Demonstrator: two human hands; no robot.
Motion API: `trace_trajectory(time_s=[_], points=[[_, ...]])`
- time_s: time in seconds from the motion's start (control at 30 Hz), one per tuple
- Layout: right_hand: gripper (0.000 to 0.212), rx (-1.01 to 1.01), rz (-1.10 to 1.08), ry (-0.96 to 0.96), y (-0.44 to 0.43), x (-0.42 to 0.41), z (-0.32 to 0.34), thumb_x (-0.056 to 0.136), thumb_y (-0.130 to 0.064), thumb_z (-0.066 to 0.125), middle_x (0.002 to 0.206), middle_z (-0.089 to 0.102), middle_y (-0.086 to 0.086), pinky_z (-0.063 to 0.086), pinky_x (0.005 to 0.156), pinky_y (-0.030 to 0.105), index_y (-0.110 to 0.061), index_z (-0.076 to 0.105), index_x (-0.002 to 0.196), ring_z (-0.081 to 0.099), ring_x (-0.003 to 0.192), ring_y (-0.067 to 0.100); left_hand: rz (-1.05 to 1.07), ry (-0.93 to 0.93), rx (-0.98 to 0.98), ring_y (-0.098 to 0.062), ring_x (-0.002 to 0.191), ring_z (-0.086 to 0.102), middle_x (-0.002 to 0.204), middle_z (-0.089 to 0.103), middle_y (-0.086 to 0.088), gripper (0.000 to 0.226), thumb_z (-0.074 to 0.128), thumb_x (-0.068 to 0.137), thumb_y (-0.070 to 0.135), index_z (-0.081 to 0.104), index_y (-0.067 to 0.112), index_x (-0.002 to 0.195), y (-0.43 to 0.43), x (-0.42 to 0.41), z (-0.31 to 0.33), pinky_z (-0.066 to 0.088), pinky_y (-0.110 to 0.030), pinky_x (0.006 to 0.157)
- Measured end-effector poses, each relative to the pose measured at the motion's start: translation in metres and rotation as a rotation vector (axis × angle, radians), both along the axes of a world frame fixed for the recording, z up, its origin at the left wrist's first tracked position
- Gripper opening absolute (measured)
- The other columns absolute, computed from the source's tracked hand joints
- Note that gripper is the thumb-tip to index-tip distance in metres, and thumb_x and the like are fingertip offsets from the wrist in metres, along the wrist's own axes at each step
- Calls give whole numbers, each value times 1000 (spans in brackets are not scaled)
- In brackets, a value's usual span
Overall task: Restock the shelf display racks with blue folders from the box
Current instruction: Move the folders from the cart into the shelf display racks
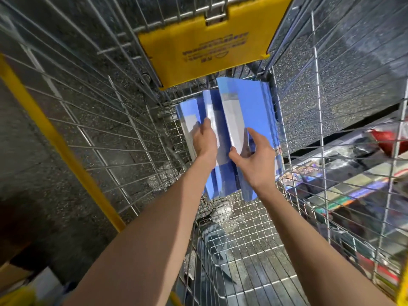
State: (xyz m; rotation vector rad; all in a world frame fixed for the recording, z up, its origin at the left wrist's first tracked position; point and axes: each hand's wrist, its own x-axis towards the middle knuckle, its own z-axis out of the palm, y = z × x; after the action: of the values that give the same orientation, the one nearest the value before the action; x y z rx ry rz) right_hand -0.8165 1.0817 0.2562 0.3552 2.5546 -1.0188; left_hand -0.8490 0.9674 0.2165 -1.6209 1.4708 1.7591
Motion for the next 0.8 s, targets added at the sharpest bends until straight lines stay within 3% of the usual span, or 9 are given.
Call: trace_trajectory(time_s=[0.07, 0.17, 0.23, 0.3, 0.4, 0.57, 0.7, 0.8], points=[[67, -1, -17, -7, 0, -1, 0, 78, -24, 80, 131, 61, 7, 50, 98, 38, -7, 54, 138, 59, 115, 20, 35, 39, 75, -22, 125, 55, 138, 58, 1, 47, 53, 99, 49, 61, 20, 135, 3, -2, 5, 42, -45, 111], [69, -13, -49, -45, 2, -2, 2, 81, -26, 80, 136, 58, 7, 44, 104, 28, -7, 52, 140, 55, 123, 19, 21, 65, 179, -24, 115, 63, 122, 70, 0, 40, 65, 79, 65, 72, 33, 101, 6, -2, 7, 48, -49, 104], [71, -37, -72, -69, 5, -3, 1, 81, -31, 81, 139, 57, 6, 45, 107, 35, -9, 51, 142, 54, 127, 19, -9, 86, 211, -23, 111, 66, 111, 73, 4, 37, 74, 74, 63, 73, 30, 89, 5, -2, 8, 50, -48, 103], [75, -43, -74, -97, 8, -3, 0, 81, -37, 81, 142, 54, 4, 43, 109, 35, -11, 49, 144, 51, 130, 17, -40, 106, 234, -17, 111, 63, 105, 72, 9, 29, 80, 78, 52, 73, 28, 93, 5, 0, 8, 48, -45, 106], [80, -53, -62, -135, 13, -3, 1, 81, -41, 80, 147, 50, 3, 33, 108, 21, -12, 46, 147, 45, 136, 15, -46, 124, 273, -9, 112, 59, 107, 68, 16, 36, 82, 82, 40, 71, 23, 113, 3, 4, 9, 45, -40, 110], [81, -99, -85, -155, 16, -4, 1, 81, -41, 80, 149, 48, 1, 30, 102, 12, -12, 45, 148, 43, 137, 11, -40, 139, 309, -13, 112, 63, 108, 71, 9, 49, 85, 80, 32, 68, 17, 124, -2, 0, 13, 49, -32, 97], [82, -136, -109, -148, 20, -5, 3, 80, -40, 81, 148, 48, 0, 41, 104, 18, -12, 45, 148, 45, 130, 6, -29, 161, 334, -18, 112, 67, 114, 75, -2, 35, 87, 78, 24, 69, 20, 108, -5, -2, 13, 51, -36, 103], [82, -119, -102, -126, 21, -5, 6, 79, -44, 81, 146, 49, -1, 45, 108, 37, -14, 46, 147, 47, 132, 12, -47, 177, 355, -18, 111, 67, 112, 75, -1, 37, 87, 78, 24, 69, 19, 109, -4, -4, 14, 51, -33, 99]])
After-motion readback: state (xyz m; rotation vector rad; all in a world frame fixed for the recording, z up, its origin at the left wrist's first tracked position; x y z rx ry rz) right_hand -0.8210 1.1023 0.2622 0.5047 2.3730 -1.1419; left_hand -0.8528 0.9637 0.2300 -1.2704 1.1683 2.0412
